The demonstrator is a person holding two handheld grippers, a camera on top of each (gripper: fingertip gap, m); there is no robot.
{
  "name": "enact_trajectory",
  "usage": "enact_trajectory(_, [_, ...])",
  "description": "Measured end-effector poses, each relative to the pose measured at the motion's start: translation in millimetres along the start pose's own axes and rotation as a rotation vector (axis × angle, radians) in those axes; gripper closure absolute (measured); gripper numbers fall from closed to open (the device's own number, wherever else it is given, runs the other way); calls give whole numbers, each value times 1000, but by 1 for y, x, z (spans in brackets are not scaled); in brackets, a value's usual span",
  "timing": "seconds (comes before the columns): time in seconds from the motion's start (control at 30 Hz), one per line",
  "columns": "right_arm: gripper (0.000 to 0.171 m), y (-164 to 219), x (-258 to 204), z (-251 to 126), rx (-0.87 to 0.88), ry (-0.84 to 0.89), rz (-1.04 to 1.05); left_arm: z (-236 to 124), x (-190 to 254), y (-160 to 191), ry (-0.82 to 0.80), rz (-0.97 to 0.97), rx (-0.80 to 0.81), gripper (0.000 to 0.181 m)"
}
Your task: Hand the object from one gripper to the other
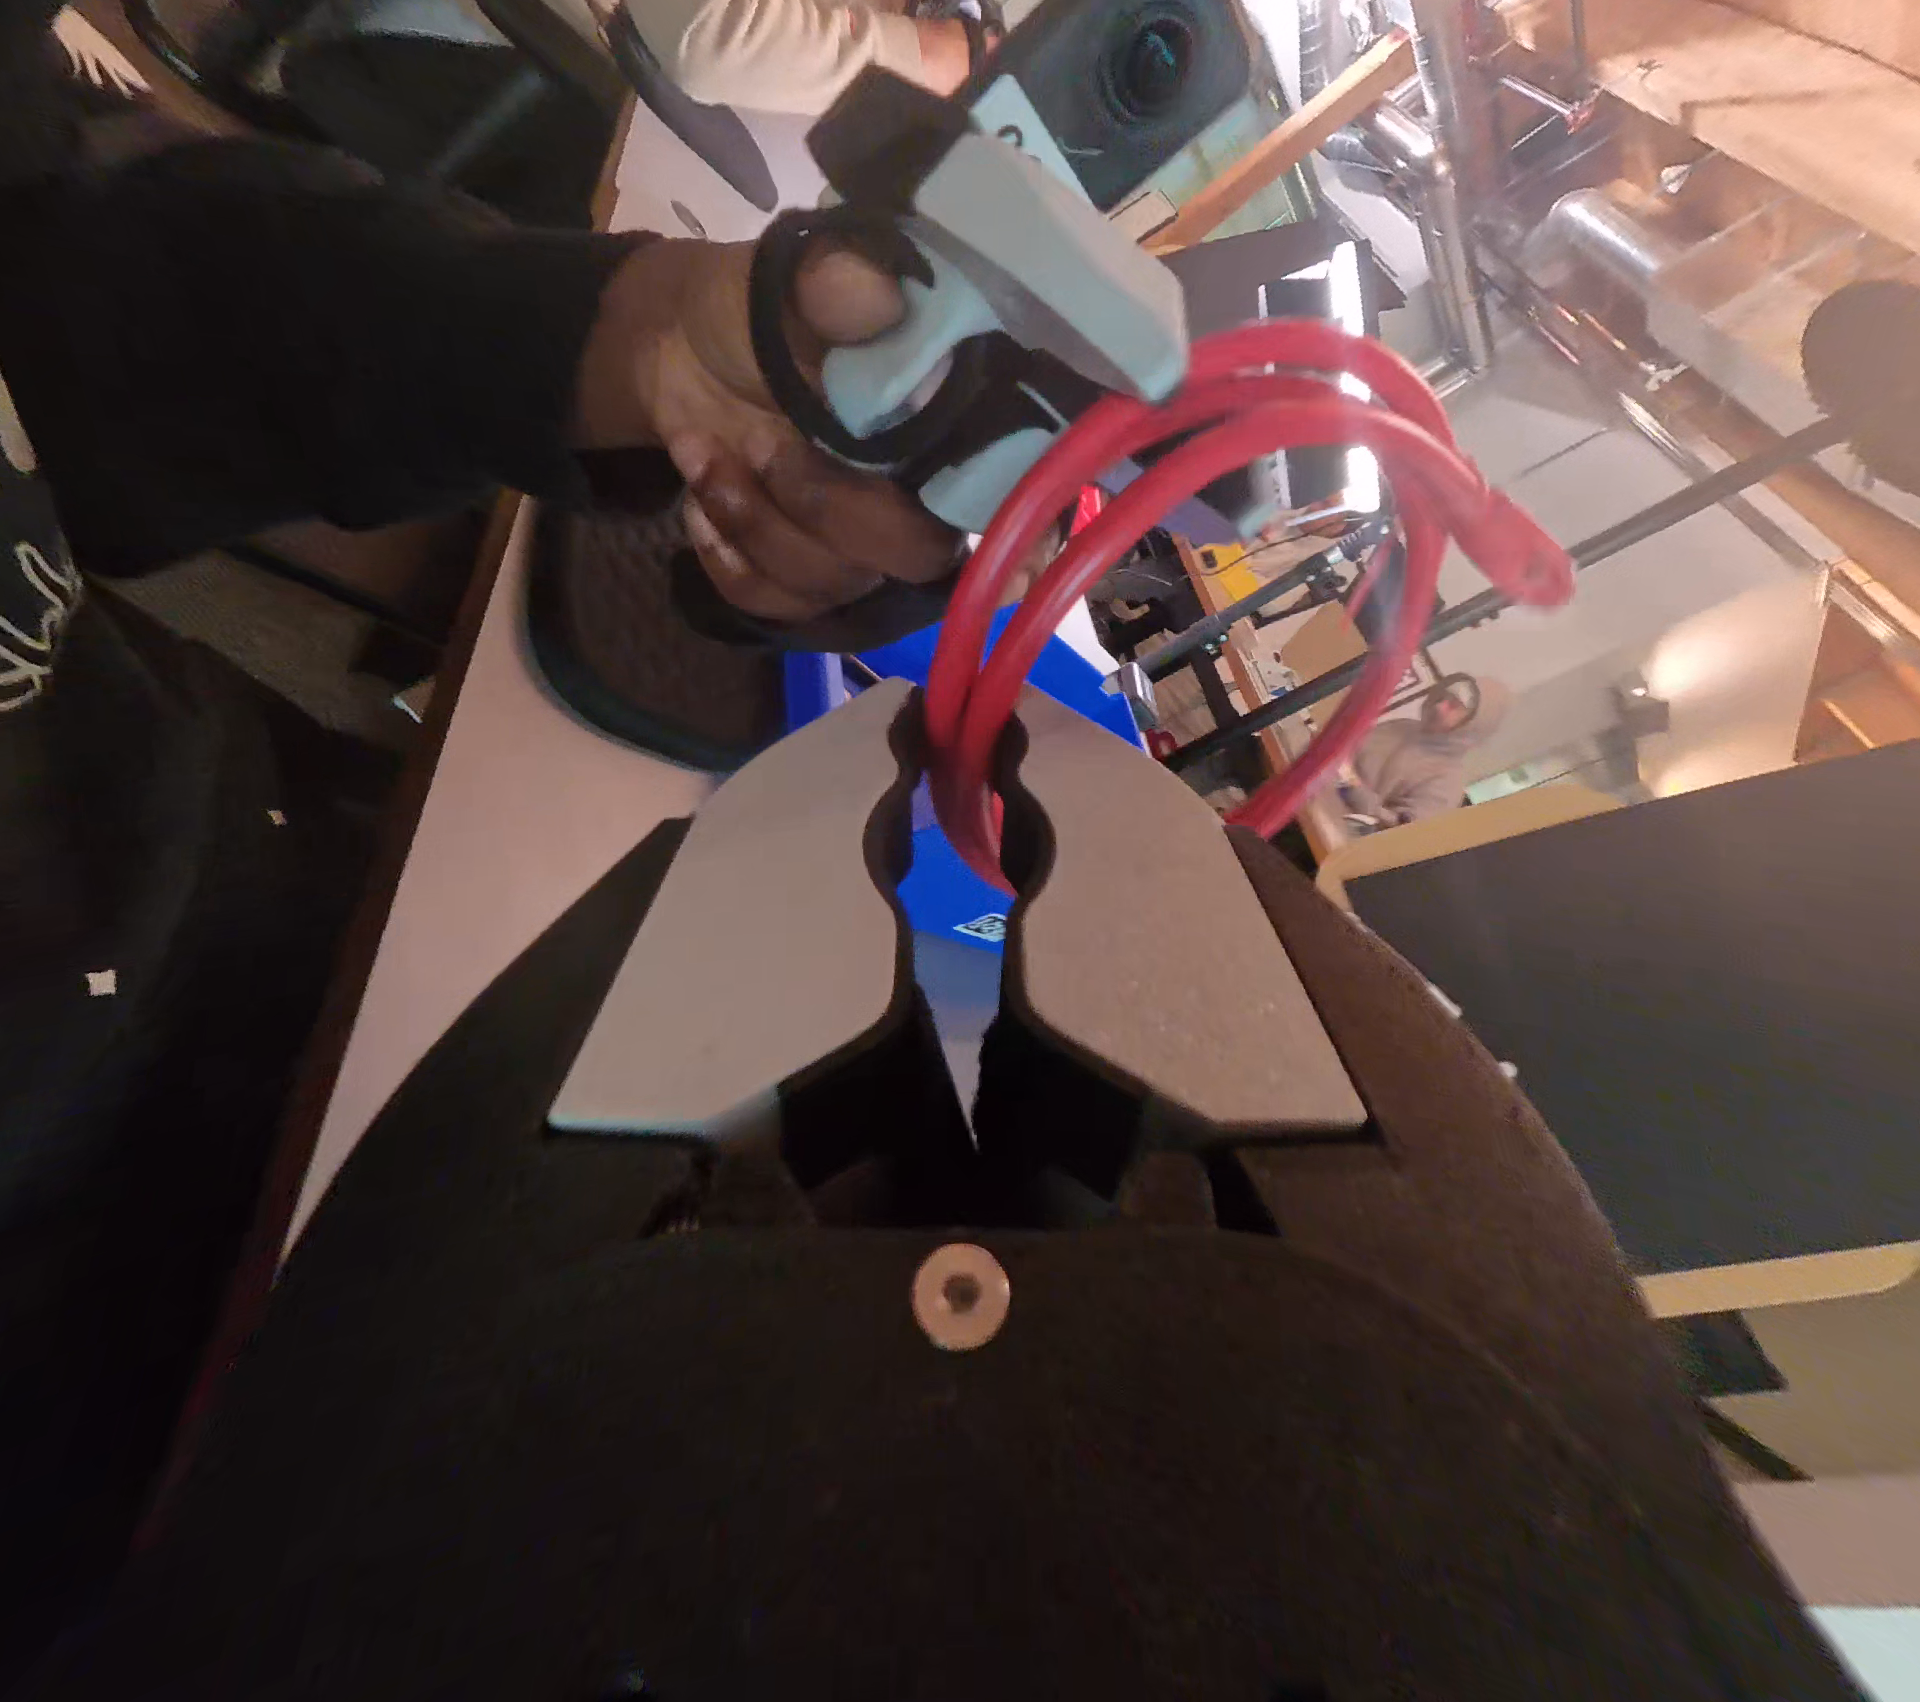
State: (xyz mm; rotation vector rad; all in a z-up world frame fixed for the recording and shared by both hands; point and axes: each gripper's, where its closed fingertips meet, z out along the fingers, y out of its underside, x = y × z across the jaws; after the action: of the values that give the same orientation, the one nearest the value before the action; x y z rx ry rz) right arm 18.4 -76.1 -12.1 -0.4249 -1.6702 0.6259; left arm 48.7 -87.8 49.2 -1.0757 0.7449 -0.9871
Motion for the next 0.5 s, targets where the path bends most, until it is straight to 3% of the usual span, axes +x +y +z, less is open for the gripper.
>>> enact_trajectory(0.1, [145,-11,-2,-8,110,-90,184,-1,3,3,-9,195,-27,168])
enact_trajectory(0.3, [142,-38,22,-28,434,-278,847,0,1,32,-28,476,-234,173])
enact_trajectory(0.5, [146,-43,26,-29,504,-336,1009,1,1,59,8,555,-377,172])
